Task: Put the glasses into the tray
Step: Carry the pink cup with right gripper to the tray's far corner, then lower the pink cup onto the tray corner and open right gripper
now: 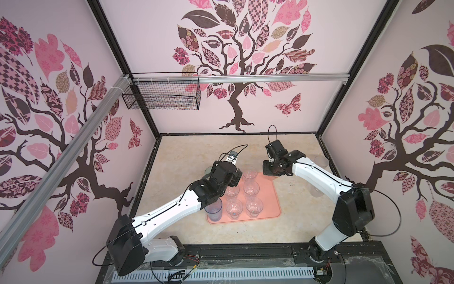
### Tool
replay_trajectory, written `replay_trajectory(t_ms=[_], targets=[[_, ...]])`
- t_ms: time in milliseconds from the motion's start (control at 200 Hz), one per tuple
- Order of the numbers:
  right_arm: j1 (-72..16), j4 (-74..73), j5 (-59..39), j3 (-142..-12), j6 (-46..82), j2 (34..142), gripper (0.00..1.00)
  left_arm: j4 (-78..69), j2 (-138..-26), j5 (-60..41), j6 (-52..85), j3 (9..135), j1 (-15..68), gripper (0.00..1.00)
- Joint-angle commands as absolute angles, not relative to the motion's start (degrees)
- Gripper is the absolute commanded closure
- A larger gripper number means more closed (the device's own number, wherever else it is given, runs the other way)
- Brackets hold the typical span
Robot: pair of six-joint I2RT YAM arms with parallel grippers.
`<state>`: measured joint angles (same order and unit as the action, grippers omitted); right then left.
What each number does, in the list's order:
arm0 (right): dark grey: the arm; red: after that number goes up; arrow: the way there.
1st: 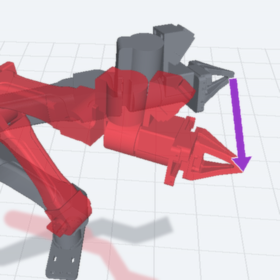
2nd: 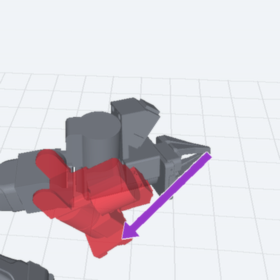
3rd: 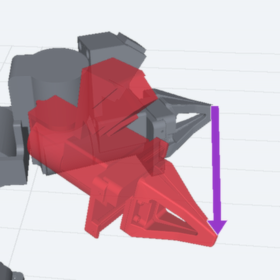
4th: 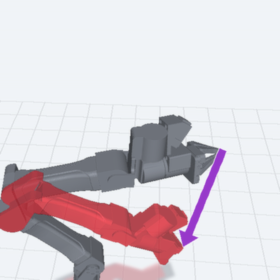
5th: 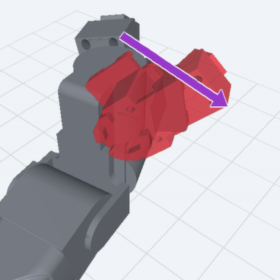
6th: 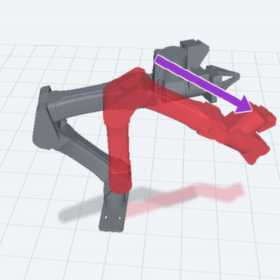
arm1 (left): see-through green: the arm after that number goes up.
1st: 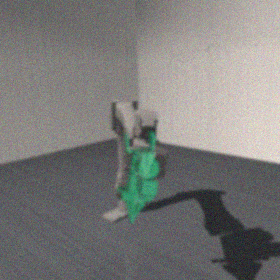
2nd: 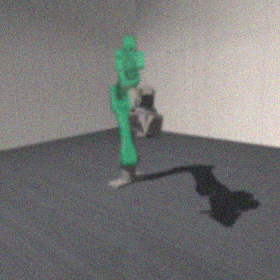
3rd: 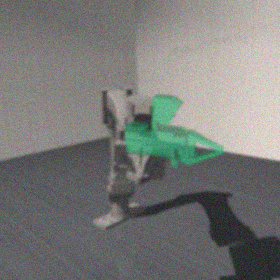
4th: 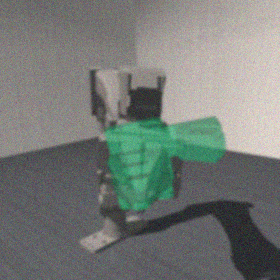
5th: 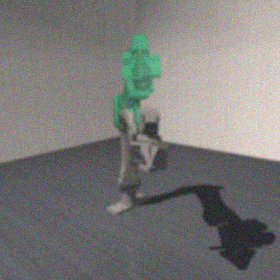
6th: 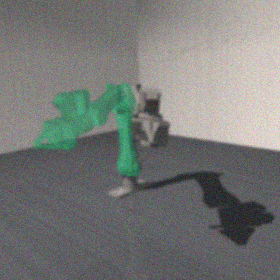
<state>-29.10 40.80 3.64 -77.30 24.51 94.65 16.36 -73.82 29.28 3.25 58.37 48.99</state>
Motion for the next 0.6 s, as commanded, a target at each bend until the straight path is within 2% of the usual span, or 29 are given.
replay_trajectory(t_ms=[0, 595], targets=[[-29.13, 43.40, 5.58, -80.33, 23.21, 97.64, 1.00, 15.99, -73.54, 28.80, 3.96, 56.77, 48.69, 0.15], [-29.21, 42.38, 4.55, -85.41, 21.29, 108.71, 1.00, 15.54, -75.49, 26.39, 5.88, 56.21, 48.69, 0.15]])
